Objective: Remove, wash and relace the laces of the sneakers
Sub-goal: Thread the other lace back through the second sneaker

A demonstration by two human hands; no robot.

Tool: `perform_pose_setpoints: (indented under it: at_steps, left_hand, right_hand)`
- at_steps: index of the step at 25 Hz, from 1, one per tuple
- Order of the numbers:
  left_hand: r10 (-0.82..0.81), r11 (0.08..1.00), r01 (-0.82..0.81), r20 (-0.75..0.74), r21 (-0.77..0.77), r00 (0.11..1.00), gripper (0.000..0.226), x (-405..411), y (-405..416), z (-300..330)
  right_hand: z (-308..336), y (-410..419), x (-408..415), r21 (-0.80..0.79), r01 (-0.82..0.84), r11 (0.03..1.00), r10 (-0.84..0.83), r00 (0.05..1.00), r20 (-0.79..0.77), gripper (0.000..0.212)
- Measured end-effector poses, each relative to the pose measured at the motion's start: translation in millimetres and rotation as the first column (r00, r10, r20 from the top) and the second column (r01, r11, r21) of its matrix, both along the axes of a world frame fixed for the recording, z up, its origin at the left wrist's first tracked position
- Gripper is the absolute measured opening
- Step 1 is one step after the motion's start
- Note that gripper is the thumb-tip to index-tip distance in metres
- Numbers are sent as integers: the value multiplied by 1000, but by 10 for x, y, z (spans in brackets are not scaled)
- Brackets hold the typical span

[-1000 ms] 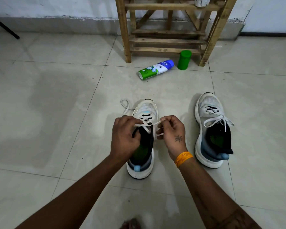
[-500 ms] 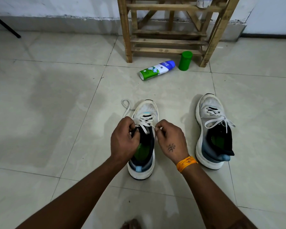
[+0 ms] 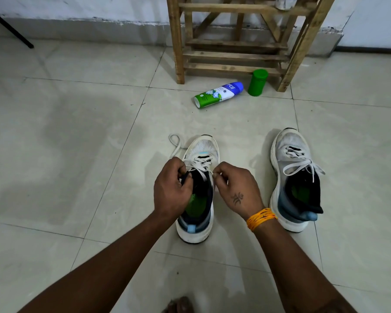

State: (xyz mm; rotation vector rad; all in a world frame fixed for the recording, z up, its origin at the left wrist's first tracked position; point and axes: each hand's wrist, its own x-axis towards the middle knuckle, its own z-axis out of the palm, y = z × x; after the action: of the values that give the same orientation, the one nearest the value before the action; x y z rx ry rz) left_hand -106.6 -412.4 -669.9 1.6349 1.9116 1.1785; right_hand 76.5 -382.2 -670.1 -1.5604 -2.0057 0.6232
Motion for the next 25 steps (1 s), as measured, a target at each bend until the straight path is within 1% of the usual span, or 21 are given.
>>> perform_pose_setpoints:
  at_steps: [1,2,3,4,5,6,8,9,10,11,12,13,14,15,16,18,21,22,23,24,25]
  left_hand:
    - [8,1000,-8,10,-2,1000,29,-2,0,-4]
    - [16,1000,-16,22,-6,1000,29,-6,-1,-6]
    - [23,1000,-23,32,-12,999,29,-8,-6,-4]
    - [29,999,-28,36,-20,999,29,-12,-9,-4]
    - [31,999,-30,36,-25,999,29,-15,-11,-7]
    - [30,999,-29,35,-27,999,29,-16,-13,-13]
    - [32,999,-31,37,-23,999,29,1,-12,-7]
    - [37,999,-37,33,-18,999,29,8,-8,3]
    - [41,999,-40,24,-11,999,29,5,-2,6]
    - [37,999,-37,18,-7,999,29,3,1,4]
    - [31,1000,-31,18,-4,999,30,0,-2,-5]
    - [23,1000,-23,25,-1,999,30,-5,-8,-11]
    - [19,1000,-19,31,5,999,30,-10,-15,-17]
    - [17,1000,-17,35,14,999,30,-20,-25,-21]
    - [17,1000,-18,37,20,999,31,-27,-31,-26]
    - [18,1000,-19,43,25,999,32,-27,-28,-40]
    - [23,999,-24,34,30,999,31,-10,-11,-38]
    - [25,999,-26,30,28,999,31,-14,-5,-42]
    - [26,999,-27,33,25,999,31,-21,-8,-51]
    - [27,999,-28,44,21,999,31,-23,-13,-60]
    - [32,999,-33,61,16,998,31,-21,-22,-64]
  right_hand:
    - [-60,9,64,-4,107,994,-106,993,60,11]
    - [-130,24,169,-39,214,976,-205,963,177,15]
    - [-211,19,278,-89,294,952,-254,916,311,18]
    - [-276,0,355,-136,337,932,-260,880,397,21]
    - [-301,-28,385,-163,331,930,-243,882,405,22]
    - [-275,-43,354,-157,282,946,-217,916,336,23]
    - [-135,-51,192,-83,101,991,-91,989,114,30]
    - [-57,-35,101,-42,13,999,-12,999,35,25]
    - [-13,-14,30,-7,-33,999,33,999,3,15]
    - [-20,-8,-4,18,-14,1000,14,1000,6,7]
    - [-69,-4,4,28,80,996,-81,997,18,8]
    - [-142,6,68,17,224,974,-224,974,35,10]
    - [-207,1,155,-1,364,931,-363,928,77,13]
    - [-267,-27,236,-19,457,889,-451,883,132,15]
    - [-298,-70,286,-31,493,869,-481,859,176,17]
    - [-273,-125,268,-20,436,900,-427,889,168,12]
    - [-80,-107,45,26,158,987,-159,987,33,26]
    - [-28,-92,-34,49,82,995,-83,997,3,22]
    - [-37,-80,-77,77,53,996,-52,999,-16,13]
    - [-75,-71,-79,84,78,993,-74,996,-40,5]
    - [-129,-55,-31,68,159,985,-155,986,-65,6]
